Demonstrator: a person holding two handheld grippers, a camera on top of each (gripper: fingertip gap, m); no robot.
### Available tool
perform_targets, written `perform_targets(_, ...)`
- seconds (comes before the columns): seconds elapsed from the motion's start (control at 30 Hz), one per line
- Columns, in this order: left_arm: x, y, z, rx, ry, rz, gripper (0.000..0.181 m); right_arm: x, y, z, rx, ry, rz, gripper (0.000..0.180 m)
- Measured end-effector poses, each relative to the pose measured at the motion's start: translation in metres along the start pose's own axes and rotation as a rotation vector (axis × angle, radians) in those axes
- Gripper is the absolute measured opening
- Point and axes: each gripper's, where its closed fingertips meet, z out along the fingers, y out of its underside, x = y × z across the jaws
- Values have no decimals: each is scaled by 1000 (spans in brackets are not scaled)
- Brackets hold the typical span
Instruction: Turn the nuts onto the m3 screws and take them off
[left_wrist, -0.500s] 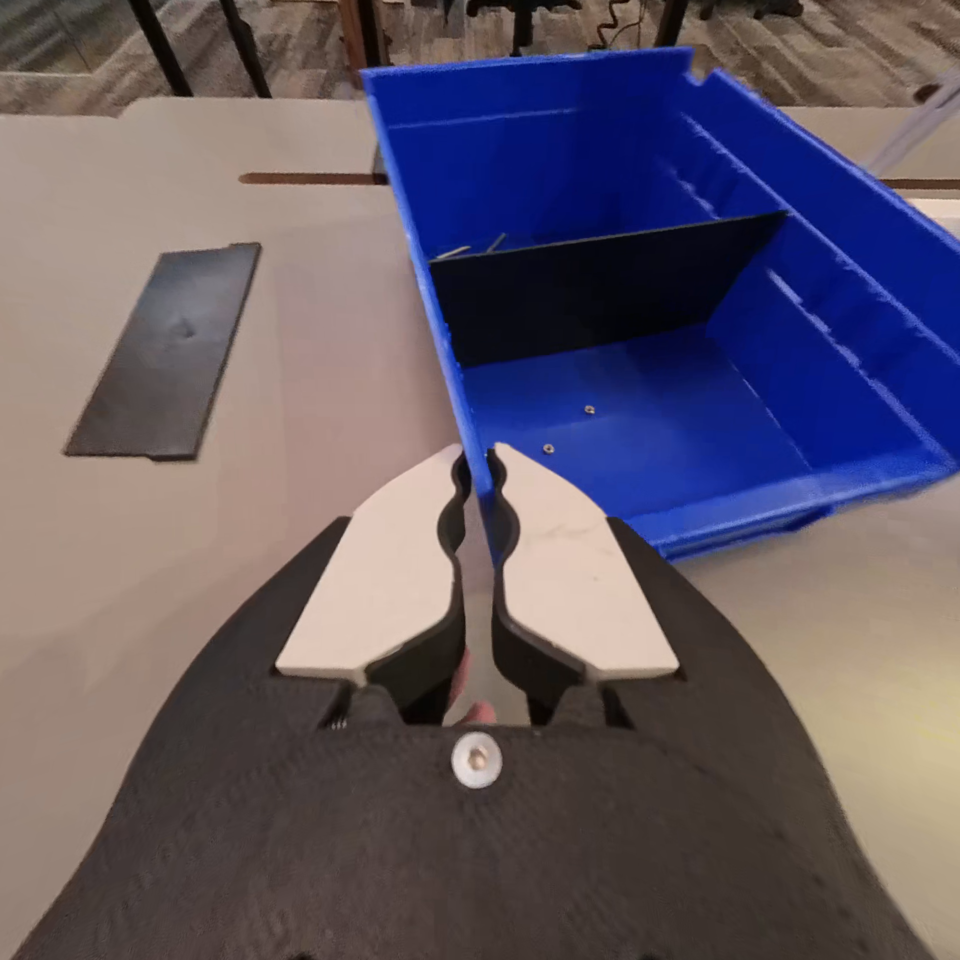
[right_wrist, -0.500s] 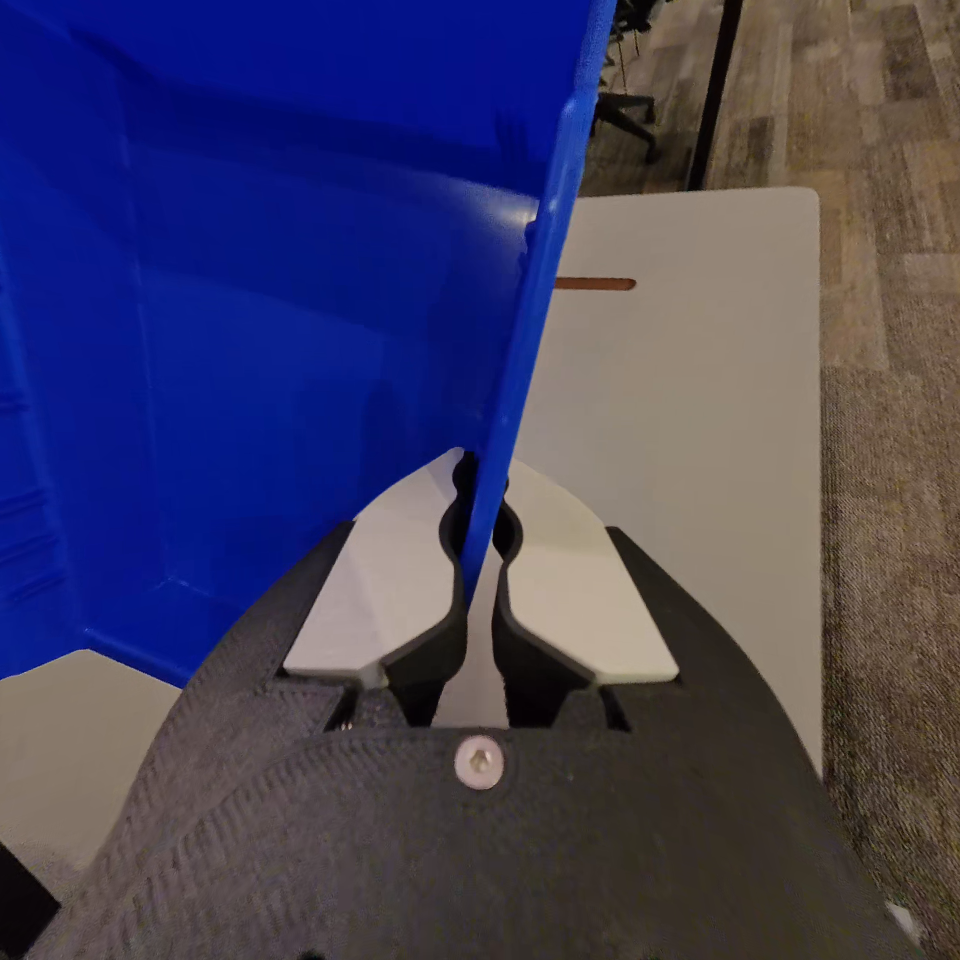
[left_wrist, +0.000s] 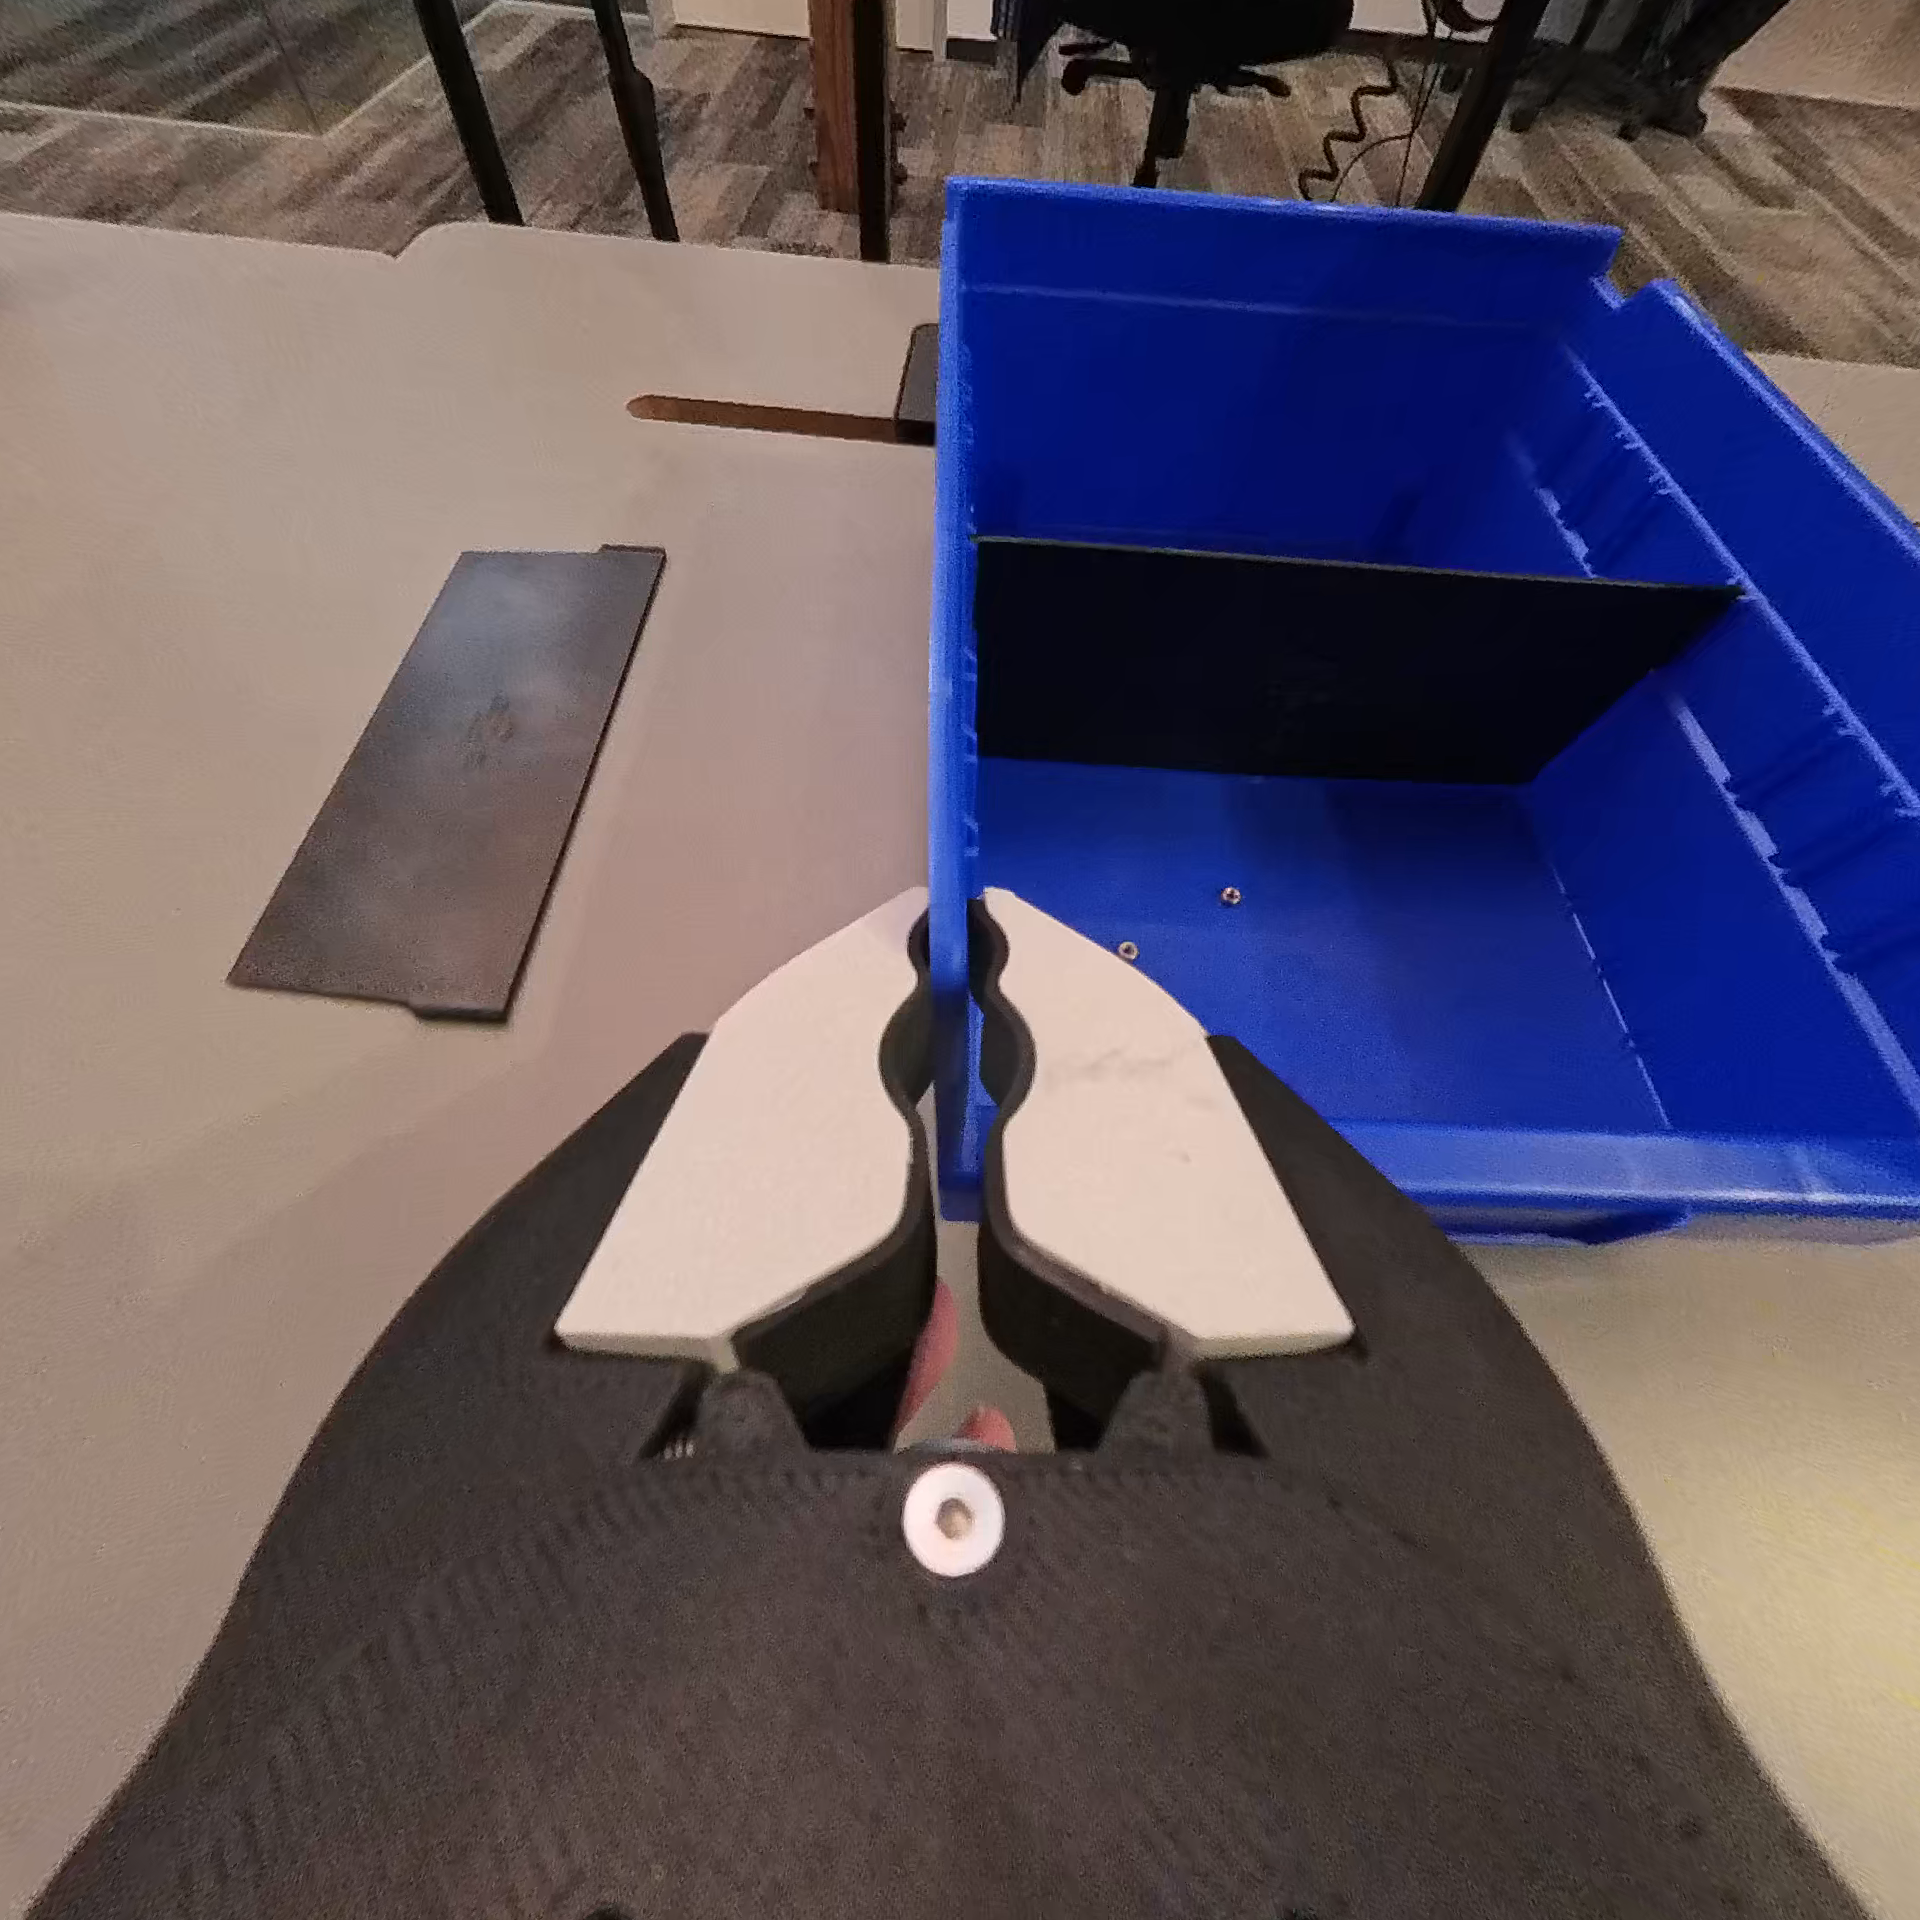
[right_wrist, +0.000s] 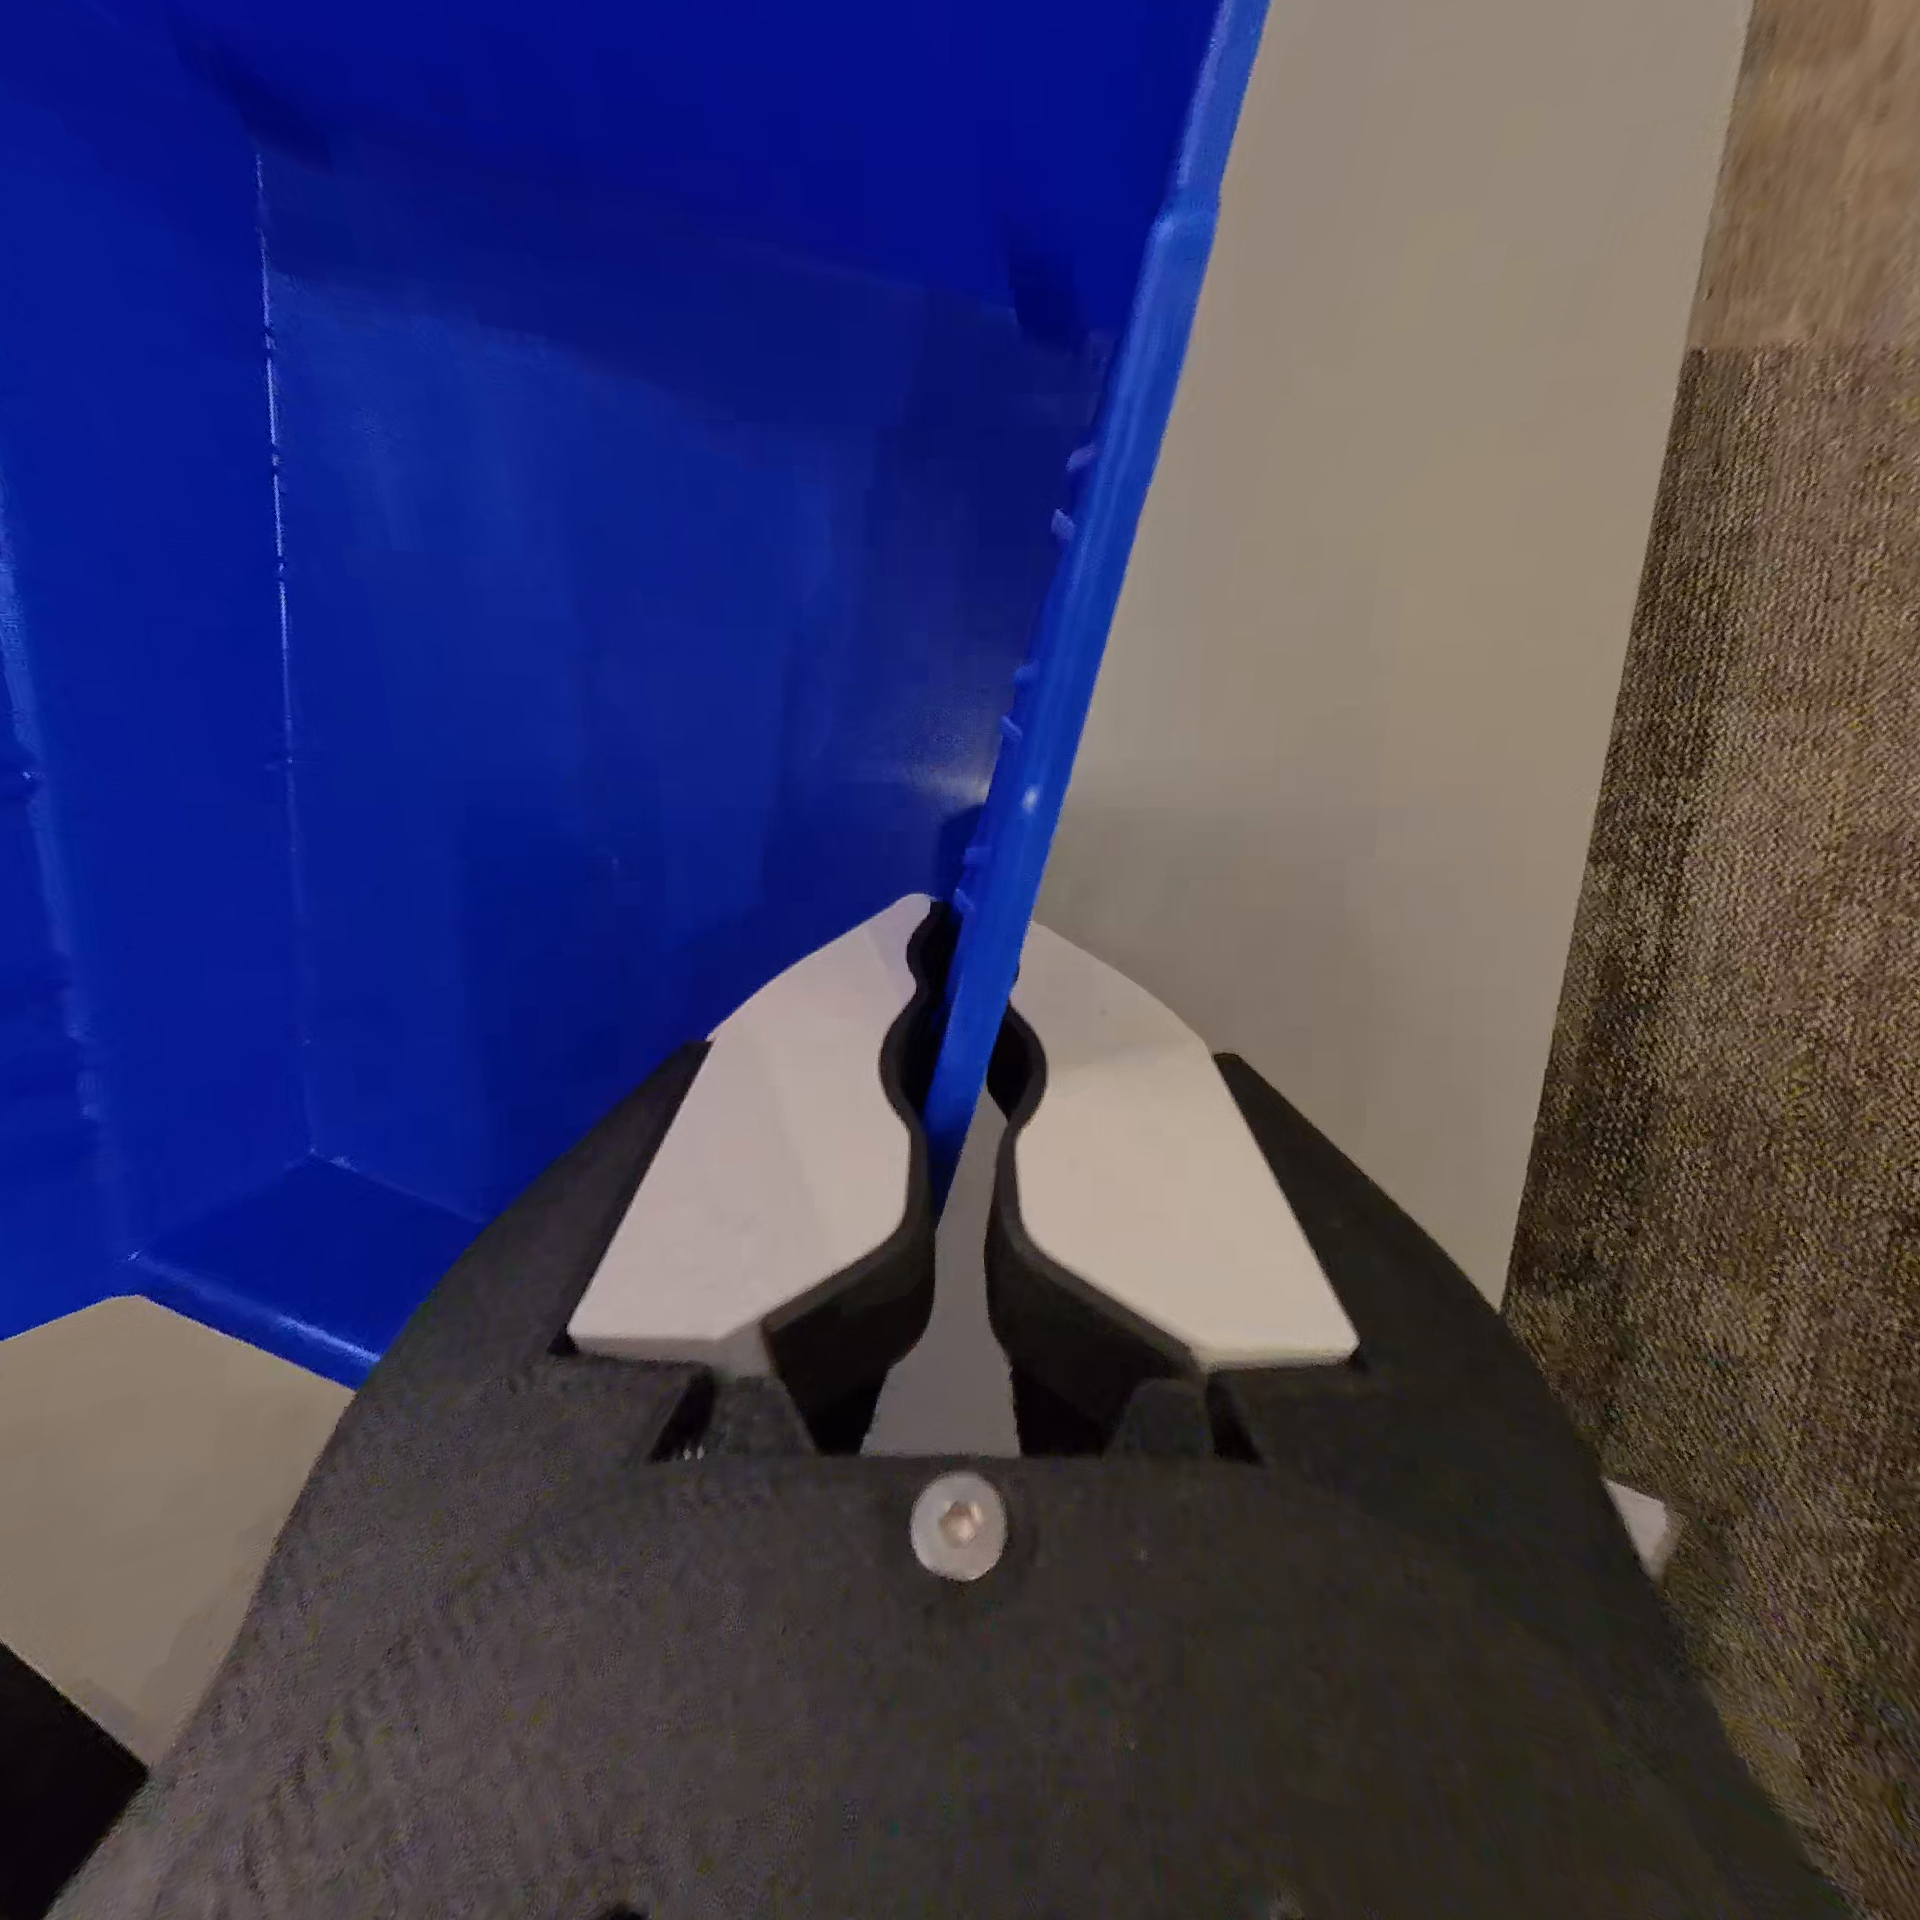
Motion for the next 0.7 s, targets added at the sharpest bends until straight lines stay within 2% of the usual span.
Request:
perform_targets(0.33,-18,-12,29,-13,28,-45,2,22,-26,52,-253,82,-65,5)
perform_targets(0.7,-28,-18,41,-29,62,-49,2,47,-22,88,-477,106,-79,6)
